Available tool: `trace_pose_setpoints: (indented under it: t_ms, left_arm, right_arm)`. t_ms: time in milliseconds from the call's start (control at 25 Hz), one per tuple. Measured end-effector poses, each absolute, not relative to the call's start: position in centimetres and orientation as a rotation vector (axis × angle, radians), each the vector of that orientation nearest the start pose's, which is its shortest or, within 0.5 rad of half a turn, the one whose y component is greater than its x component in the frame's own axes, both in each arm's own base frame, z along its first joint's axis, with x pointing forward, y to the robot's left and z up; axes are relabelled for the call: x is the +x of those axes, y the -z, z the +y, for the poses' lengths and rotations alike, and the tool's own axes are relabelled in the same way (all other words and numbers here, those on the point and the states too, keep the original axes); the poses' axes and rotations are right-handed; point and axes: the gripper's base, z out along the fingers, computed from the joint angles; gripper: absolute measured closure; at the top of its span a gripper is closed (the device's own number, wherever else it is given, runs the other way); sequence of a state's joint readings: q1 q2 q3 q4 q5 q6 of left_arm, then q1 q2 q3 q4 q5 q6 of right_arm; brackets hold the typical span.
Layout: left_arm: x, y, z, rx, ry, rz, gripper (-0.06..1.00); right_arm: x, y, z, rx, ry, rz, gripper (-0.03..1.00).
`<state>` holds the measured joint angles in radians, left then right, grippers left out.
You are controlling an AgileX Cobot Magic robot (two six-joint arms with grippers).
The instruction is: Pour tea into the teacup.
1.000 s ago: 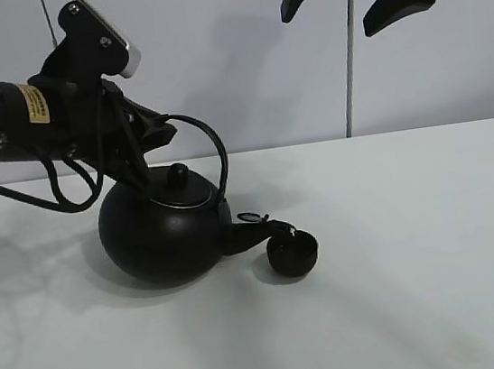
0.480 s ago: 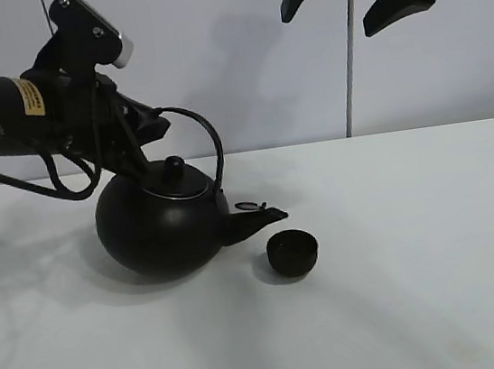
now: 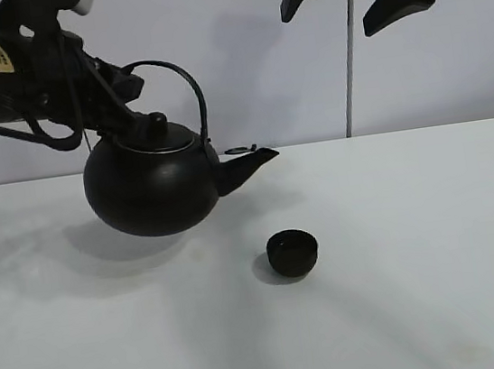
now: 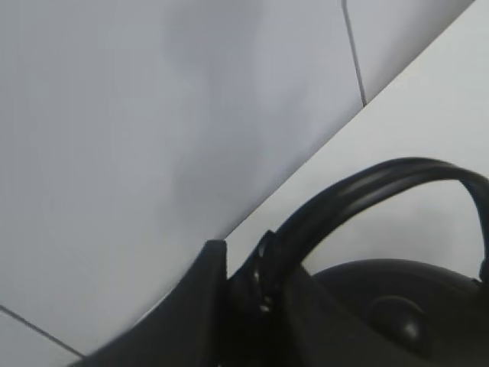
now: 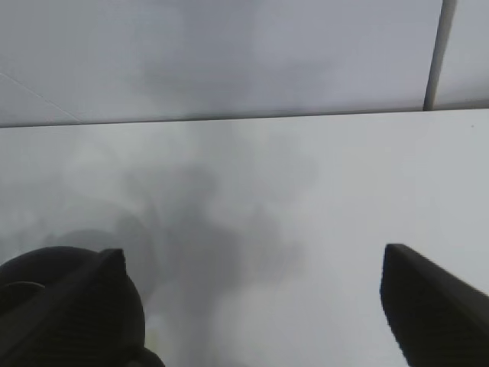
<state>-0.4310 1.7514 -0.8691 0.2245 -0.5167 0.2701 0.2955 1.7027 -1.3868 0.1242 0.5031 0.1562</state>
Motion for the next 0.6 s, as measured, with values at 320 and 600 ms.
trace_pose_setpoints:
  t_ms: [320,600]
  left_arm:
    - [30.8,-19.9,-13.2,0.69,0.067,1.639,0.83]
    - [28.6,-18.0,-10.8,0.55,0.064,1.647,0.83]
  right_arm:
    - [37.4,-30.2,11.9,-0.066,-0.355,2.322,0.35]
    - [37.4,-30.2,11.9,-0.066,-0.355,2.322,0.35]
